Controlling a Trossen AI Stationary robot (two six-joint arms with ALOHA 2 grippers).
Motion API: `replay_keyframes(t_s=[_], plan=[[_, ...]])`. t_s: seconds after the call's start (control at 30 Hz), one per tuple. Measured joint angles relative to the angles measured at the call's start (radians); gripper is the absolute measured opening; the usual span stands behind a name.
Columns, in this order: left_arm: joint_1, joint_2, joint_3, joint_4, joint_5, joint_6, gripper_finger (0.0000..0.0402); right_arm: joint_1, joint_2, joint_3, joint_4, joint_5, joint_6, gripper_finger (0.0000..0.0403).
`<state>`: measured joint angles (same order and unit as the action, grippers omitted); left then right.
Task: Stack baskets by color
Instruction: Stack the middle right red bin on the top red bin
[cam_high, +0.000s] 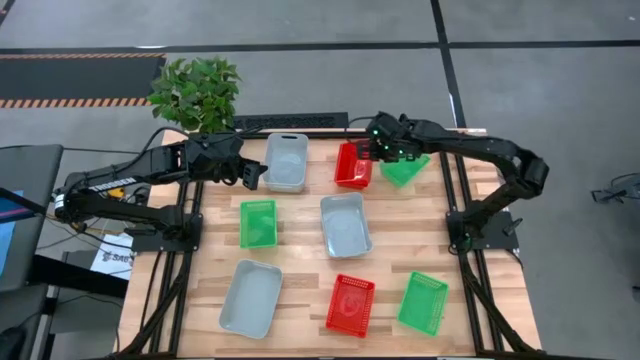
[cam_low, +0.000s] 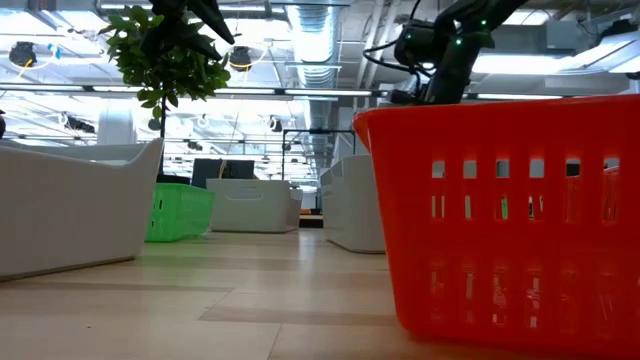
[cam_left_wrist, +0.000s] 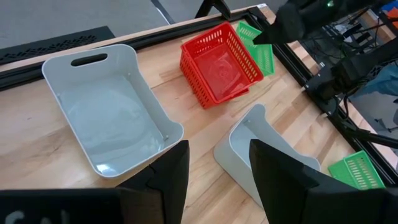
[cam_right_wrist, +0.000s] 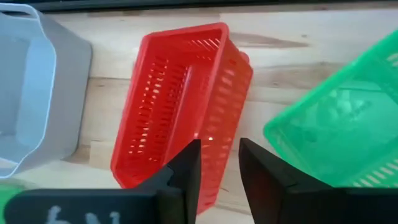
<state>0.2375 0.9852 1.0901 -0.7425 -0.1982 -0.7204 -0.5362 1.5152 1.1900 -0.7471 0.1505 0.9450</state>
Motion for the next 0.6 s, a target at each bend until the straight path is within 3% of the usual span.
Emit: replay_keyframes(t_s=[0.17,0.47,0.6], plan=[[0.0,0.0,0.0,0.0,0.0,0.0,0.0155,0.006,0.047,-0.001,0.057,-0.016,-0.01,0.0126],[0.0,0.0,0.0,0.0,0.0,0.0,0.0155,0.006,0.141,-0.001,0.05,-0.077,-0.005,0.0178],[0.0,0.0,0.0,0.0,0.0,0.0,0.0155,0.007,0.159,-0.002,0.039,-0.077,0.014,0.0144]])
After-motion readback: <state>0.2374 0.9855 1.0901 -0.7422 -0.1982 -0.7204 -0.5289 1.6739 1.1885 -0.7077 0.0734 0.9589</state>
